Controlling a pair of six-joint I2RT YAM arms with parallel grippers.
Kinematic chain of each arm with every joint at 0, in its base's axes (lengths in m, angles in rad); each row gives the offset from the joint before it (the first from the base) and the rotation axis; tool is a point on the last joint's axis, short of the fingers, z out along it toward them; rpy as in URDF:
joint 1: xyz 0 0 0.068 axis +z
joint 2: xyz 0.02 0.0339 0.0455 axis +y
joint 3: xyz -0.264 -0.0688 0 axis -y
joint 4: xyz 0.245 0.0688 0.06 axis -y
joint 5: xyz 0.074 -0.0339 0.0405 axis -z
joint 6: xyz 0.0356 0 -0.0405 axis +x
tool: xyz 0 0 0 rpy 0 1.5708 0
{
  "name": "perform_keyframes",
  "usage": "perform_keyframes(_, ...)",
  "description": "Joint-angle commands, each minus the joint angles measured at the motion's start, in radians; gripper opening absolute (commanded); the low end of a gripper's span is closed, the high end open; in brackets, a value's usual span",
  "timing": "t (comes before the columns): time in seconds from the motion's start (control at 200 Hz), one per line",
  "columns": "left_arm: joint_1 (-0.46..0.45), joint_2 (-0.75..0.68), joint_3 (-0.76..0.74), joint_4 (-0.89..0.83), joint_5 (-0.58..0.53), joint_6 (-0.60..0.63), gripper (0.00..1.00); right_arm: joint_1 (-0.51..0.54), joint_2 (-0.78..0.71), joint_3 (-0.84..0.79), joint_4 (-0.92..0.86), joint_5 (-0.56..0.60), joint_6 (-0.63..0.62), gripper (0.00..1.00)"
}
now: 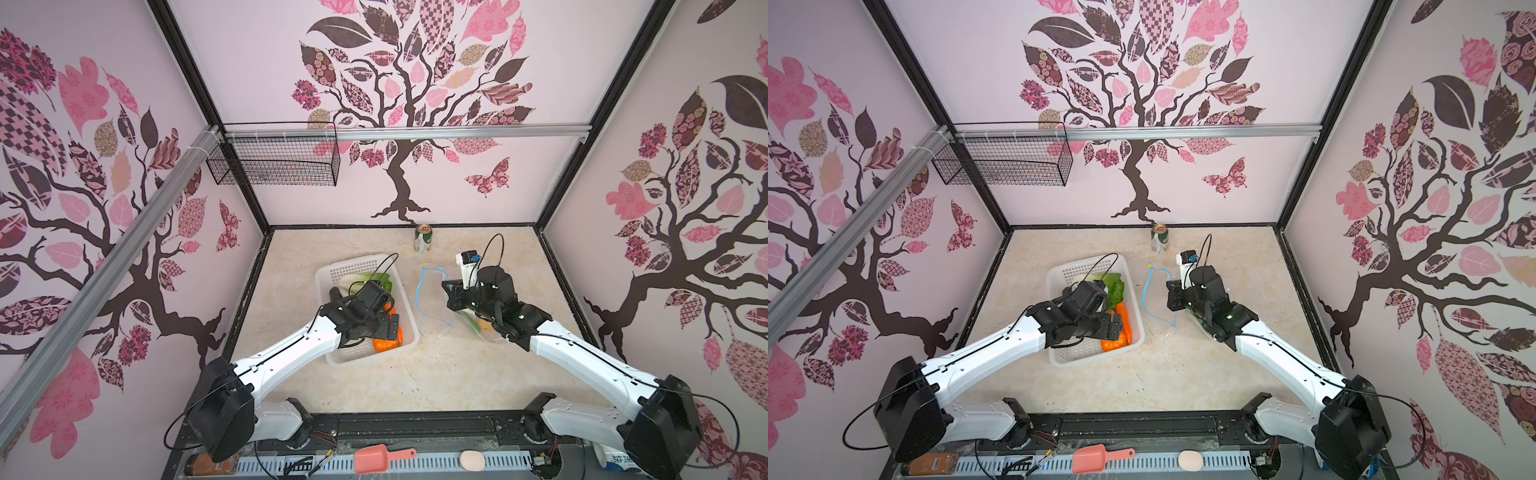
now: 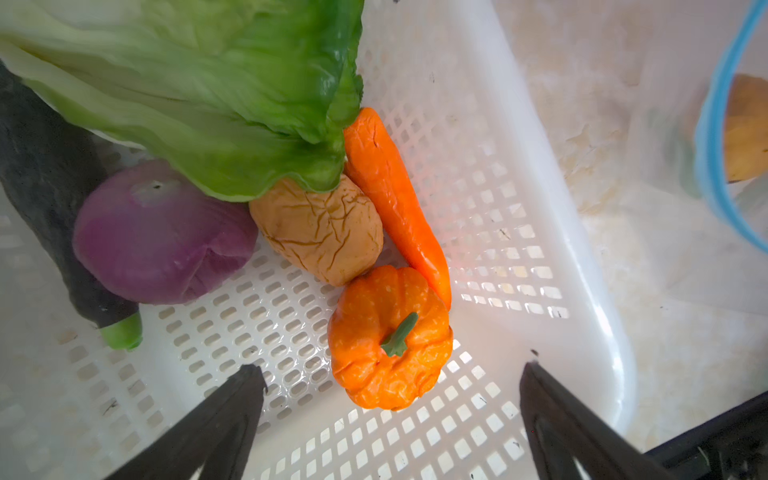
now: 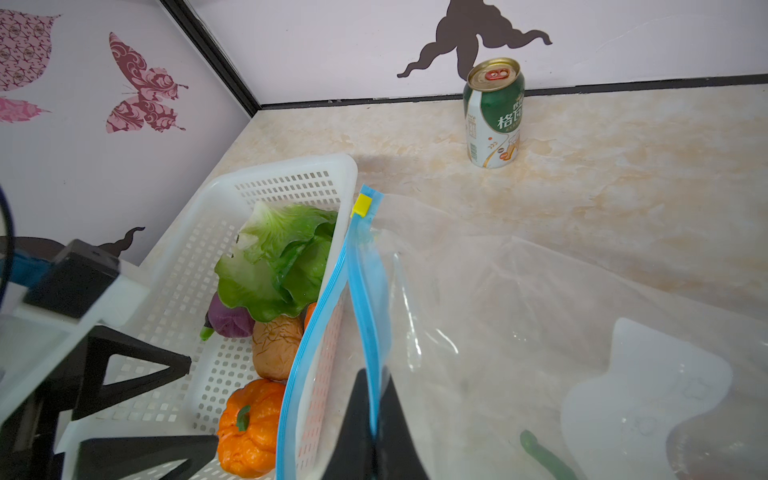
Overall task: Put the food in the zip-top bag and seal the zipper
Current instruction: 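Move the left gripper back over the orange pumpkin in the basket, then lower the left gripper onto the orange pumpkin, grasp and lift it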
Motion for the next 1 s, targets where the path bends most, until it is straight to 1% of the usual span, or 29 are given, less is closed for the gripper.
perform_keyframes(0.0, -0.024, 0.043, -0.030, 0.003, -0.001, -0.007, 0.98, -0.003, -0.022, 0.011, -0.008, 0.010, -0.005, 0.00)
perform_keyframes(0.14, -0.030, 0.123, -0.029, 0.012, 0.031, -0.014, 0.99, -0.005, -0.023, 0.011, -0.009, 0.012, -0.005, 0.00)
perform_keyframes(0.44, -0.032, 0.197, -0.041, 0.040, 0.013, -0.010, 0.99, -0.005, -0.022, 0.008, -0.007, 0.015, -0.006, 0.00)
perform_keyframes(0.535, -0.032, 0.209, -0.045, 0.030, -0.020, -0.018, 0.98, -0.004, -0.023, 0.007, -0.011, 0.018, -0.009, 0.00)
perform_keyframes(0.685, -0.032, 0.209, -0.043, -0.026, -0.120, -0.018, 0.98, -0.004, -0.027, 0.007, -0.011, 0.023, -0.010, 0.00)
perform_keyframes(0.775, -0.032, 0.200, -0.045, -0.047, -0.147, -0.016, 0.98, -0.005, -0.024, 0.006, -0.009, 0.022, -0.008, 0.00)
perform_keyframes(0.885, -0.033, 0.192, -0.052, -0.044, -0.132, -0.015, 0.98, -0.005, -0.021, 0.008, -0.007, 0.020, -0.007, 0.00)
perform_keyframes(0.995, -0.032, 0.193, -0.051, -0.019, -0.060, -0.012, 0.98, -0.005, -0.019, 0.010, -0.009, 0.020, -0.008, 0.00)
